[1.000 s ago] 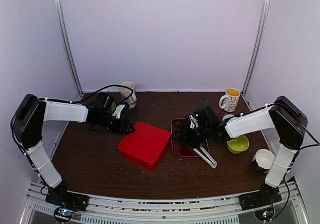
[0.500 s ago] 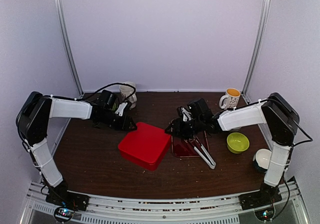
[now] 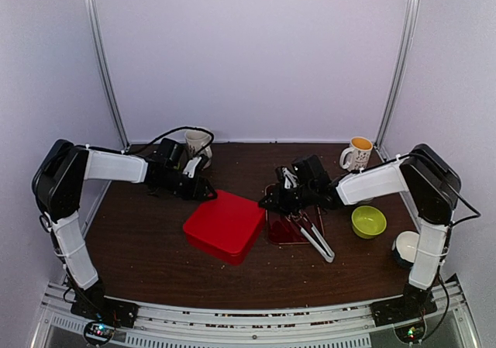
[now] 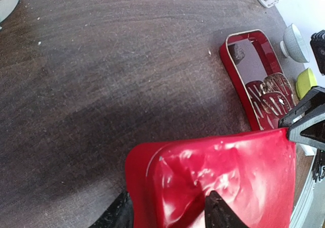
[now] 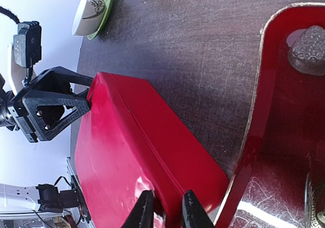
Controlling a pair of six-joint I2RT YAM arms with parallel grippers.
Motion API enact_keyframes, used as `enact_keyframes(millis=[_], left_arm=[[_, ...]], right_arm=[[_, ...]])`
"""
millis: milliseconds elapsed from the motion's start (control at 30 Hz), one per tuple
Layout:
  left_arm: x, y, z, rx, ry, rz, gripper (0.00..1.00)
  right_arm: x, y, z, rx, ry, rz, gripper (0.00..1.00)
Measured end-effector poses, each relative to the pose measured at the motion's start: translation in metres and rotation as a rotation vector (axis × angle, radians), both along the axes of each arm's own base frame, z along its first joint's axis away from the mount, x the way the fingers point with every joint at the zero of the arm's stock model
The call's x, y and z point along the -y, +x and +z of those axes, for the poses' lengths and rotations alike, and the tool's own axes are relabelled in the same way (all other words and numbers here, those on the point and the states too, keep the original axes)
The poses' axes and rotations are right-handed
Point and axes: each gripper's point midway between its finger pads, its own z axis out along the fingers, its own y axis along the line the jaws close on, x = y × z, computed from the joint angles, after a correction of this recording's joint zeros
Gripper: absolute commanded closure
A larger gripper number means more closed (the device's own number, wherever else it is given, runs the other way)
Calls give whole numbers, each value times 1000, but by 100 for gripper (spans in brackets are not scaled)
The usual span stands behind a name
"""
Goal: Pack the chocolate
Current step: Press the box lid onto the packing box.
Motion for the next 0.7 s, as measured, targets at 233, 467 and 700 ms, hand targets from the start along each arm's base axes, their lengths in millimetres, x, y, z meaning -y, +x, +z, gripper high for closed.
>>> enact_keyframes(millis=[233,467,700], left_arm=[[3,4,0,18,-14,-2,51],[3,5,-2,27,-35,0,51],[4,6,-2,40,-49,3,51]], right_arm=[[1,-3,-6,14,19,-20,82],[1,-3,-7,50,17,-40,83],[0,-2,-7,66,6,-42,76]])
